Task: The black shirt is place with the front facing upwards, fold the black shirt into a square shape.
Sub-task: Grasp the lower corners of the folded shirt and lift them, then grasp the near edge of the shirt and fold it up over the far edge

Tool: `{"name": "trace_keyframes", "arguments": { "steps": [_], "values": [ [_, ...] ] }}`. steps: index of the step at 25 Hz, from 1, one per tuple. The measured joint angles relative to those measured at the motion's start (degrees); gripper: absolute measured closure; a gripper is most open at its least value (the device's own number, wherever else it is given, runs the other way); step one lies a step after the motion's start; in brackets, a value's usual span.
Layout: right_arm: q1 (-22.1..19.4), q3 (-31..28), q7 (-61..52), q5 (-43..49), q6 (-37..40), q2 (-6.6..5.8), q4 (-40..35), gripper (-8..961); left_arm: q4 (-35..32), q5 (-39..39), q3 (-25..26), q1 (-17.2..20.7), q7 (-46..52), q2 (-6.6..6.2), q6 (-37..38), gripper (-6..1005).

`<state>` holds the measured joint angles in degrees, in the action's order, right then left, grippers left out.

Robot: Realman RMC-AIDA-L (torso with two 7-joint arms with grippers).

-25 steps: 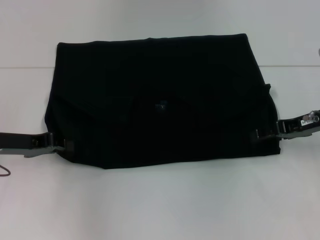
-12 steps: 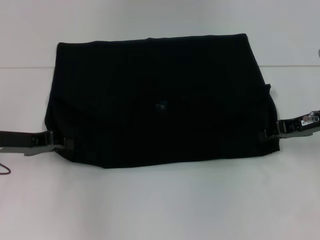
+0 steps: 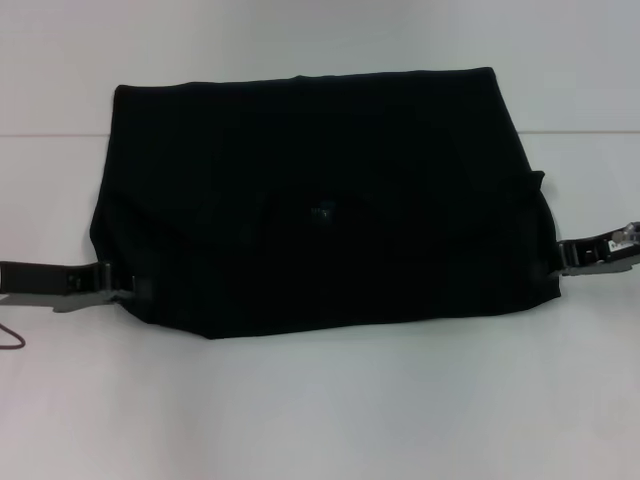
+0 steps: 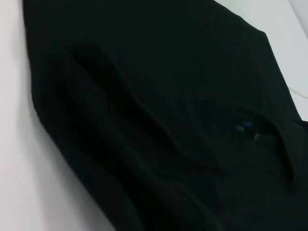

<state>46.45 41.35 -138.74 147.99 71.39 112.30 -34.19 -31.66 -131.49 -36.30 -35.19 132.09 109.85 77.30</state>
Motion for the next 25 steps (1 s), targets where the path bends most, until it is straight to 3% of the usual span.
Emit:
{"name": "trace_keyframes", "arguments": {
  "steps": [2, 7, 10, 13, 16, 21, 25],
  "values": [
    [-0.21, -0.16, 0.60, -0.05, 1.79, -0.39, -0.25, 942, 1.10, -0.14, -0.02, -0.38, 0.00, -0.74, 1.54, 953],
    [-1.00, 0.33, 3.80, 0.79, 11.20, -2.76, -0.93, 948, 3.57, -1.16, -1.28, -1.11, -0.62, -3.87, 13.03, 953],
    [-1.93, 0.79, 6.72, 3.58, 18.98, -3.80, -2.03, 947, 3.49, -3.16, -1.68, -1.11, -1.95, -4.73, 22.25, 954],
    [-3.14, 1.55, 10.89, 7.97, 27.39, -3.69, -3.37, 947, 3.52, -6.76, -1.86, -1.02, -2.94, -4.85, 30.96, 954],
    [-4.74, 1.71, 13.65, 10.88, 31.87, -2.66, -4.97, 947, 3.65, -9.79, -2.19, -0.50, -3.49, -4.23, 36.51, 954],
    [-5.69, 1.11, 15.51, 11.35, 33.34, -1.88, -4.97, 947, 3.59, -10.19, -1.64, 0.67, -4.57, -3.84, 38.44, 954],
    [-4.33, -4.75, 13.47, 8.97, 30.86, -2.25, -4.77, 948, 3.34, -9.62, 2.62, -0.29, -4.46, -4.26, 36.33, 954]
  ]
}}
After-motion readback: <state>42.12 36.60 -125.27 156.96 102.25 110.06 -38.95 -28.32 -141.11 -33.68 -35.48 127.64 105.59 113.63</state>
